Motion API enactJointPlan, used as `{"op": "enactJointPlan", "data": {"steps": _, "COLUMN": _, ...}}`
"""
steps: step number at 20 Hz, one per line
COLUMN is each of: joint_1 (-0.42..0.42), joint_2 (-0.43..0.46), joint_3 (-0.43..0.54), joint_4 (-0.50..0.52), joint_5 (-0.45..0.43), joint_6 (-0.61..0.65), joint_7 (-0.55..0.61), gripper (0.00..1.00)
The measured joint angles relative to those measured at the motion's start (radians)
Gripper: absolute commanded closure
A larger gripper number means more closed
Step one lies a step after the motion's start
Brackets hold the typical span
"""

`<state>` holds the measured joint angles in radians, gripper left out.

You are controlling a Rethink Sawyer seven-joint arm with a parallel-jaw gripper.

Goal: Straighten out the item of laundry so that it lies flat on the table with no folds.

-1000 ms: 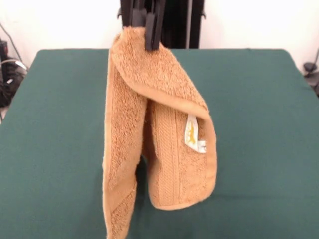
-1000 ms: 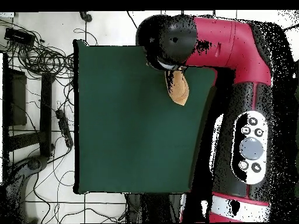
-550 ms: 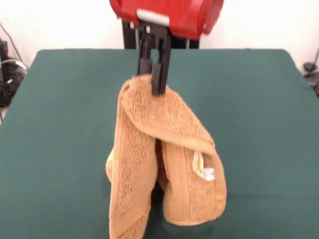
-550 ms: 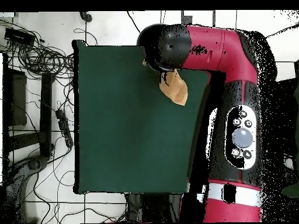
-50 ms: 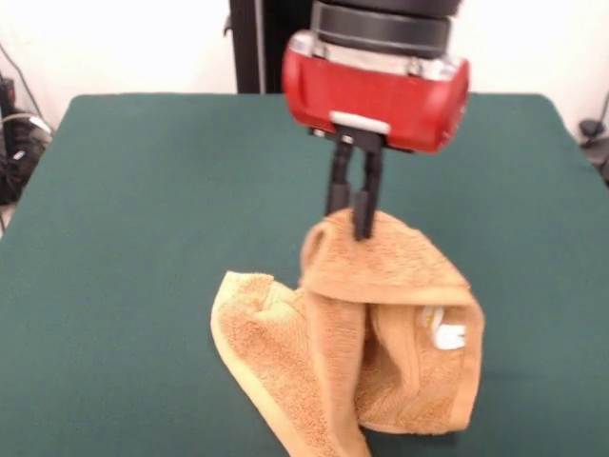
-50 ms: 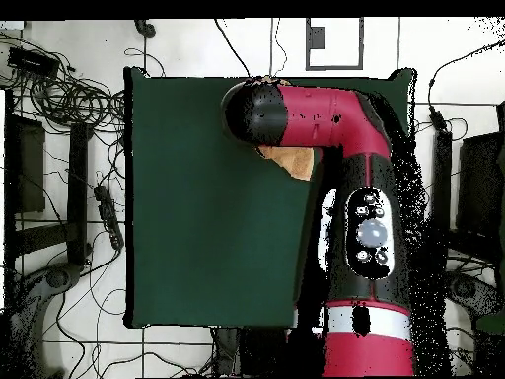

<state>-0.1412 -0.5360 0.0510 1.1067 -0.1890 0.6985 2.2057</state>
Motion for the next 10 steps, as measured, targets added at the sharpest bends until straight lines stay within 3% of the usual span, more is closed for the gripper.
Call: {"op": "enactJointPlan", "data": {"steps": 10, "joint_1": 0.132, "joint_2": -0.002, "joint_3": -0.069, "joint_4": 0.065, "joint_5": 0.03, "joint_6": -0.009, "joint_7": 0.017, "gripper": 1.0}}
